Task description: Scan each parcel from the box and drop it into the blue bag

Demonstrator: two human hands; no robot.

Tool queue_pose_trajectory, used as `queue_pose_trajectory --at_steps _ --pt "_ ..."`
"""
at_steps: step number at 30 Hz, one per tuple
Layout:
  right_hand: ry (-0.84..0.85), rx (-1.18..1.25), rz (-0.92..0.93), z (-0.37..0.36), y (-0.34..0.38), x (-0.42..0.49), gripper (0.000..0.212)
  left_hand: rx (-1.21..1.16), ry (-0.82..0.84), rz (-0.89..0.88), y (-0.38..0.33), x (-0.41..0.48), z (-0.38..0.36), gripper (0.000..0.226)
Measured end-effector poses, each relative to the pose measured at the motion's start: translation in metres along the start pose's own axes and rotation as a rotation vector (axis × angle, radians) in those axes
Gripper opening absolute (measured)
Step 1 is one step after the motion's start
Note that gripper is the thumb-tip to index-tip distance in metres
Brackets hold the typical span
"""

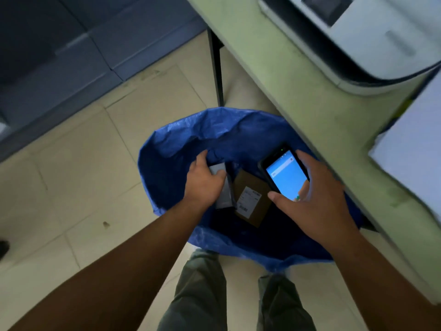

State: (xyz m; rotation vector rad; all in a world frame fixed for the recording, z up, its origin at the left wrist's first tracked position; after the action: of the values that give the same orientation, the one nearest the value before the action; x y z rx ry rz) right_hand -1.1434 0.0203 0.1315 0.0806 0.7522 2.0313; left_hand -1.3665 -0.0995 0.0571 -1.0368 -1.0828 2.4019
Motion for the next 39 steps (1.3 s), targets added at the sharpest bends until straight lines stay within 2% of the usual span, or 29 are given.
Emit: queue_pose_trajectory --at_steps 6,9,12,20,24,26,31,39 --pt "-0.045 0.078 -0.035 0.070 0.031 -0.033 0.090 -0.046 -0.021 -0.173 -0.086 -0.079 0.032 0.065" --pt "-0.086 0.100 -0.014 0.109 0.049 -0.047 0.082 -0.108 -0.034 -0.172 -0.117 -0.111 0.047 0.061" --pt "-0.112 0.105 0.000 0.145 0.060 -0.062 0.084 -0.153 -0.051 -0.199 -0.143 -0.143 0.059 0.058" --pt "-0.174 0.099 0.079 0.228 0.060 -0.099 0.087 -0.167 -0.090 -0.379 -0.204 -0.227 0.072 0.066" --pt "-0.169 0.099 0.085 0.257 0.047 -0.120 0.088 -0.335 -0.084 -0.365 -0.219 -0.261 0.067 0.047" --pt "-0.171 0.103 0.073 0.269 0.040 -0.132 0.089 -0.383 -0.055 -0.360 -0.224 -0.275 0.061 0.039" --pt "-0.201 0.112 0.008 0.288 0.020 -0.166 0.092 -0.394 0.056 -0.436 -0.243 -0.299 0.044 0.036" --pt "-0.394 0.144 -0.178 0.300 -0.008 -0.236 0.087 -0.315 0.348 -0.508 -0.265 -0.294 0.000 0.037"
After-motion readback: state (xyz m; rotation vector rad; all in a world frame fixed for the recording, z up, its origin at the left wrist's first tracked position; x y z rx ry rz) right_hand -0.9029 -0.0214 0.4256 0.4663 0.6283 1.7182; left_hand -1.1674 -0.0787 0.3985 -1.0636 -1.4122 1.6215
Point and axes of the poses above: each hand's wrist, its own x-axis towards the middle knuckle, its own z-axis out of the back of the hand, y = z × x, the point moved 5 cm from there along x, towards the middle knuckle, and after that the axes turned 14 degrees about -x, right-handed, at the moved point
